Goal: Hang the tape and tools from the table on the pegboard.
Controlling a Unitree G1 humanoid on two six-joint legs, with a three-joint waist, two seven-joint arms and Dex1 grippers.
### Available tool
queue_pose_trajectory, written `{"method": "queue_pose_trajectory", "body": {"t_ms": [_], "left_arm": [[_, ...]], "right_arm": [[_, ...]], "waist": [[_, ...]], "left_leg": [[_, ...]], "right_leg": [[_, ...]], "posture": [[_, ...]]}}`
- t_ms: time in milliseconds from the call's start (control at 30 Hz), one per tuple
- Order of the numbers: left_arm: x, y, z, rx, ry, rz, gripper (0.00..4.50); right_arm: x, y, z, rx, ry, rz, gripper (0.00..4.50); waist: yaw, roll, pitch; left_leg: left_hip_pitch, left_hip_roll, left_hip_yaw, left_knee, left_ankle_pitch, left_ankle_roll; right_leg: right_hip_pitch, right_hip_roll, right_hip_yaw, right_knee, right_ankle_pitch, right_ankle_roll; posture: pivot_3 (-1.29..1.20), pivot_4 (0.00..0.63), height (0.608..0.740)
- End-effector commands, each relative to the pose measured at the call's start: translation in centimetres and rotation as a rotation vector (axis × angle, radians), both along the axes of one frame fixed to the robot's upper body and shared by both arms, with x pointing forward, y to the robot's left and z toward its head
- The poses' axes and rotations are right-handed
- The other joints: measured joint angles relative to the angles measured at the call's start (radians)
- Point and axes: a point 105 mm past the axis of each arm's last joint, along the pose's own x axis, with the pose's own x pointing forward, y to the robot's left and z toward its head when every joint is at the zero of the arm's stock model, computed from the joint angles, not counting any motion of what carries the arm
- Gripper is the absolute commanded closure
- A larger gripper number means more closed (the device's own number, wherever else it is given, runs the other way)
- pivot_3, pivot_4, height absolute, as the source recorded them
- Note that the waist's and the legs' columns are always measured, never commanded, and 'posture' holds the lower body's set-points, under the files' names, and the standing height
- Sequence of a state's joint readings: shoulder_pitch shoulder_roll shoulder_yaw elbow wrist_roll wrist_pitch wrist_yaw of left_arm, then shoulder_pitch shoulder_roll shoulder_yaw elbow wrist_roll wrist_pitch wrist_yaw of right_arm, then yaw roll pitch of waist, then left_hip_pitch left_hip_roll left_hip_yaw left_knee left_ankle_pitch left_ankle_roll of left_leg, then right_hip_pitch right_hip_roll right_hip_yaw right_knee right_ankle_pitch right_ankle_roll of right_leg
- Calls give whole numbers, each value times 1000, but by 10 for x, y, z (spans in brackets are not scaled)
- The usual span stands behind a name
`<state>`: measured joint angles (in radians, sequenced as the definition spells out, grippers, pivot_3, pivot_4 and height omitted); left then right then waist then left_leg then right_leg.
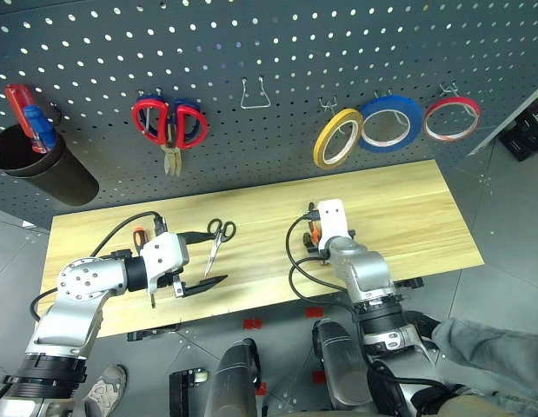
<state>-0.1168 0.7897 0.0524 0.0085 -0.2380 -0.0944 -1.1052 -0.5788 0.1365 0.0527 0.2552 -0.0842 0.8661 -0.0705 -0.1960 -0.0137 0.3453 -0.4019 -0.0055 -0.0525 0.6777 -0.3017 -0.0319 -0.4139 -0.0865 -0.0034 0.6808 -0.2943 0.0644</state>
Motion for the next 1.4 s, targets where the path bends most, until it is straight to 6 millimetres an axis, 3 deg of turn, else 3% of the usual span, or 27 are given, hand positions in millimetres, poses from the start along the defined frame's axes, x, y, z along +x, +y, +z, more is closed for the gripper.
{"method": "queue_pose_trajectory", "body": {"t_ms": [33,100,233,333,433,600,800,867,967,1133,1400], "left_arm": [[-1,0,4,6,-22,-3,0],[-1,0,4,4,-23,2,0],[0,1,2,-3,-24,11,0],[1,0,3,-31,-23,29,0],[3,0,5,-70,-25,60,0],[7,-3,27,-267,9,148,0],[3,-2,57,-376,-10,178,0],[0,-2,63,-396,-20,179,0],[-8,-5,73,-407,-39,163,0],[-7,-4,92,-469,-76,191,0],[0,-3,110,-512,-132,241,0]], "right_arm": [[5,15,5,6,-20,29,217],[7,8,-2,-5,-5,13,585],[14,-7,-10,-27,10,-29,1777],[17,-14,-13,-22,18,-43,1776],[20,-18,2,13,-19,-34,1776],[6,-17,58,78,-248,102,1776],[-57,7,120,188,-475,308,1776],[-66,12,134,195,-541,338,1776],[-79,27,179,208,-757,406,1776],[-78,39,236,193,-1037,440,1776],[-56,63,287,205,-1245,451,1776]], "waist": [[0,0,0],[0,0,0],[0,-1,-1],[0,-1,-1],[2,-1,-1],[6,-1,-1],[-2,-1,0],[-2,-1,0],[2,-1,0],[7,-1,0],[5,-1,-1]], "left_leg": [[0,0,0,0,0,0],[0,0,0,0,0,0],[0,0,1,0,0,0],[1,0,0,1,0,0],[1,0,0,1,0,0],[-2,0,-1,1,0,0],[-6,2,0,1,0,0],[-5,4,0,1,0,0],[-5,3,0,1,0,0],[-5,0,2,2,0,0],[-5,0,3,2,2,-4]], "right_leg": [[0,0,0,0,0,0],[0,0,0,0,0,0],[0,0,0,0,0,0],[2,0,0,0,0,0],[2,0,0,0,0,0],[0,0,-1,-1,0,0],[-7,1,3,2,0,0],[-7,3,3,2,0,0],[-7,5,5,2,0,0],[-7,3,7,1,0,1],[-7,3,8,1,1,0]], "posture": [[-241,348,740],[-242,347,740],[-243,345,740],[-243,345,740],[-243,345,740],[-242,349,740],[-245,360,740],[-244,363,740],[-244,363,740],[-221,358,740],[-205,352,740]]}}
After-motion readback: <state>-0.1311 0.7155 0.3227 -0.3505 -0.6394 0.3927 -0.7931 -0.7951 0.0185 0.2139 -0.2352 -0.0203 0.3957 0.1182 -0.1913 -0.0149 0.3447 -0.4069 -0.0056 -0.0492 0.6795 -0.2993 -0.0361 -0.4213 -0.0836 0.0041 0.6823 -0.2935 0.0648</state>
